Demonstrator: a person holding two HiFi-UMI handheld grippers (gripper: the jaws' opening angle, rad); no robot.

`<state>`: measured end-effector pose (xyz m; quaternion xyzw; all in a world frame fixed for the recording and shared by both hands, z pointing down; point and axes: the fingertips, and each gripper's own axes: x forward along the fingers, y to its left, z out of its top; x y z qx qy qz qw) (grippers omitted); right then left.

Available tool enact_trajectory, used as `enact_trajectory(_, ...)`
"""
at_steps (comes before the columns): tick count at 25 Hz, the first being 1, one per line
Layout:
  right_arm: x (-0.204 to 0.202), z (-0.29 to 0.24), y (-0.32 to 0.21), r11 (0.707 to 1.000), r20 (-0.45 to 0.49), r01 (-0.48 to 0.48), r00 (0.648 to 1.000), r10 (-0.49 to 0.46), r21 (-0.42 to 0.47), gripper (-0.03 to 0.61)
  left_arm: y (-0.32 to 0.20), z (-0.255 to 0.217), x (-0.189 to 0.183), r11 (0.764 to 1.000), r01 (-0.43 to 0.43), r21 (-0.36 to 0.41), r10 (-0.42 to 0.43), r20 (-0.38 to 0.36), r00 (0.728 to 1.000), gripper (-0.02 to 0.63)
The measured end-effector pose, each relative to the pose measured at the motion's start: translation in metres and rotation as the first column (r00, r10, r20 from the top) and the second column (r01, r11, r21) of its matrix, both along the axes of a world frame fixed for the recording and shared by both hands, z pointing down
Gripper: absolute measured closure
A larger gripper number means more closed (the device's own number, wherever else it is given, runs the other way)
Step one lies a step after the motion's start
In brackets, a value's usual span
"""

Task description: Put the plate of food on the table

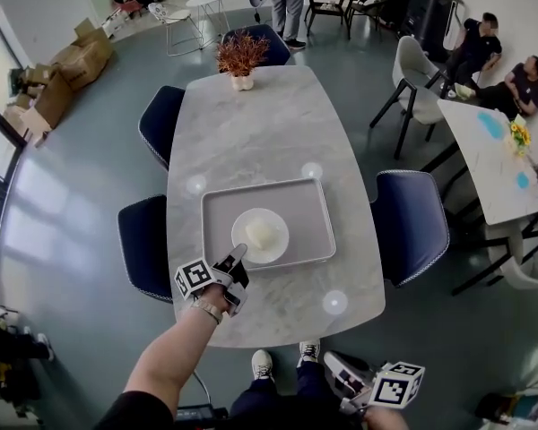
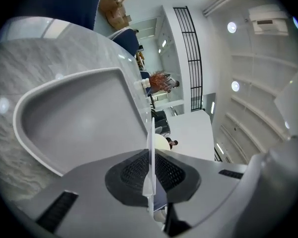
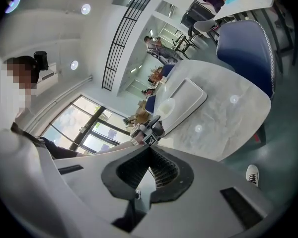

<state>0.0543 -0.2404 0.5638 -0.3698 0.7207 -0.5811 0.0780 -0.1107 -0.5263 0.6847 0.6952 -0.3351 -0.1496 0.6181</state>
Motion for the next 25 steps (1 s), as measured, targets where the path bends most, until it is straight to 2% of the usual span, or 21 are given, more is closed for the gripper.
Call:
enact_trajectory(8, 0.011, 0.004, -0.011, 0.999, -0.006, 0.042, 0.999, -0.042, 0.005, 0.569, -0.008, 0.027, 0.014, 0.987, 0.087, -0.134, -0.083, 0.04, 0.996, 0.589)
enact_trajectory(16, 0.025, 0.012, -0.013, 0.999, 0.008, 0.035, 0.999, -0.035, -0.007, 0.569, -0.014, 0.038, 0.017, 0.976, 0.127, -0.176, -0.12, 0.05, 0.992, 0.585)
enact_trajectory(25, 0.032, 0.015, -0.013, 1.0, 0.035, 0.028, 0.999, -0.028, -0.007, 0.569, -0.018, 0.048, 0.015, 0.95, 0.179, -0.254, -0.156, 0.108, 0.982, 0.589)
